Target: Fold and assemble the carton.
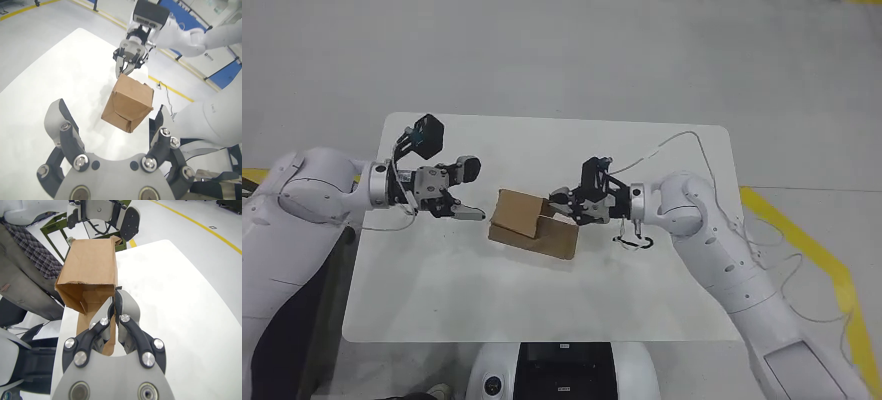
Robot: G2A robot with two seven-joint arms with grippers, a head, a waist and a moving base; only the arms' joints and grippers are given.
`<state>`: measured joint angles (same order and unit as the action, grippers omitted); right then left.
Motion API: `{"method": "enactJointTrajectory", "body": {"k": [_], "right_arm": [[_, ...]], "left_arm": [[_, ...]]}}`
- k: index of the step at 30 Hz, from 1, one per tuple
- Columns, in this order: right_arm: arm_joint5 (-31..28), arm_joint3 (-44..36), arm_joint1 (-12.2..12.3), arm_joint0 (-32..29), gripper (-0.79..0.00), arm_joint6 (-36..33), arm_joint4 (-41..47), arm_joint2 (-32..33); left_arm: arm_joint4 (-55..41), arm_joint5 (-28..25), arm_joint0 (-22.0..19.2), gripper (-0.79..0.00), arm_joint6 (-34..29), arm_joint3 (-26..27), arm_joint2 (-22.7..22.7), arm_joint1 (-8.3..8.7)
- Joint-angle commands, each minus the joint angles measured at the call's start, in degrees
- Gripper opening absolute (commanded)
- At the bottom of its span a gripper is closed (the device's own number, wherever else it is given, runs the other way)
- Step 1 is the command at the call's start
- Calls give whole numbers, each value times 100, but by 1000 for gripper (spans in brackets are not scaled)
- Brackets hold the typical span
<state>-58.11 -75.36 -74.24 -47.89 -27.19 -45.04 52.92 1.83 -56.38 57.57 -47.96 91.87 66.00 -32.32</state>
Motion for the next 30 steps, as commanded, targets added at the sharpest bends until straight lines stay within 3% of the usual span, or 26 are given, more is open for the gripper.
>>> {"method": "enactJointTrajectory", "body": {"k": [1,4,11,20,30], "right_arm": [[11,178,18,225,-785,-145,236,-101],[11,410,51,530,-785,-277,542,-253],[11,614,129,1003,-785,-274,1011,-624],[11,422,305,1273,-785,-108,1197,-1060],[11,388,503,1480,-785,168,1152,-1403]], "left_arm": [[579,-162,-83,0,168,50,-79,-4],[1117,-162,-197,0,234,293,-144,-25],[2195,-162,-194,0,1260,762,-217,-12],[3116,-162,-314,0,2436,676,-577,89],[3211,-162,-643,0,3017,641,-1255,271]]}}
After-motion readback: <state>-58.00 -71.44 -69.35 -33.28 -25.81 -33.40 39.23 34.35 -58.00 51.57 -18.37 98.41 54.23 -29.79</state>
